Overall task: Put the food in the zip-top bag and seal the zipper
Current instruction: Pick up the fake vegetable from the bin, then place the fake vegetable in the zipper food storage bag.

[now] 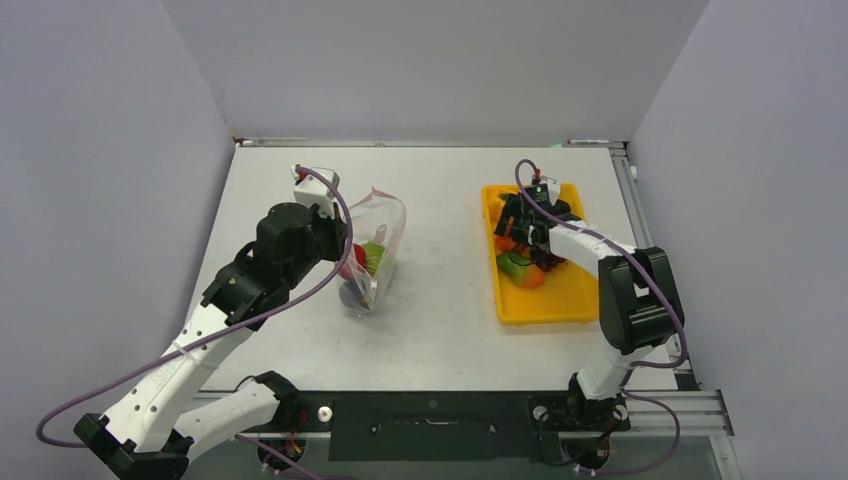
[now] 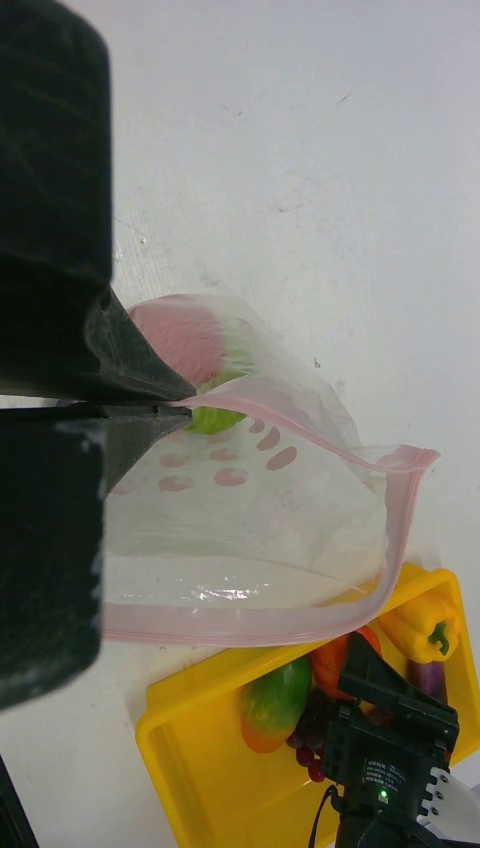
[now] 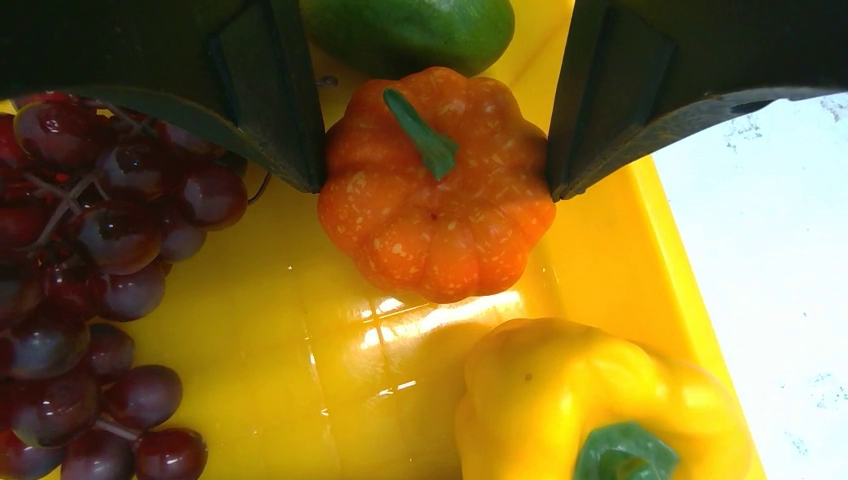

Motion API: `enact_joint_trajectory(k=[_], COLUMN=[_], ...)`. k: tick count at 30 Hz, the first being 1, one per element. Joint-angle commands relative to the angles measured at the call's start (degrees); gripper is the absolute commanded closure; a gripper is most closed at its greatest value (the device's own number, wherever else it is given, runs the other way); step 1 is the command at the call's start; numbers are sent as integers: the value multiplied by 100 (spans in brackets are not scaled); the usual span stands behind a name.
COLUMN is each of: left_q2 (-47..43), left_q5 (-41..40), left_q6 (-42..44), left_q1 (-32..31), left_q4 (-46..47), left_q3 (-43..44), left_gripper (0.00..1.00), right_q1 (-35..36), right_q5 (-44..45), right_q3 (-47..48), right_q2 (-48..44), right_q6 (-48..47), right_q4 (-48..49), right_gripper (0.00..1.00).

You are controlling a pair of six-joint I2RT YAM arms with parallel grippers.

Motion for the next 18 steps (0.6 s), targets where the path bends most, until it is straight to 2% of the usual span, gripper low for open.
enact_joint_trajectory(k=[1,12,18], left_q2=[9,23,24], left_q5=[70,74,64], left_q6=[63,61,61], left_q1=[48,53,54], left_q4=[302,304,307], left_q3=[22,23,19], left_gripper=[100,100,100], right_q1=[-42,479,950], right_q5=[130,306,5], right_q3=[-13,562,1079], right_q2=[-470,-1473,-1836], right_q6=[3,-241,-481], right_q4=[49,-550,-707], right_gripper=[68,70,70])
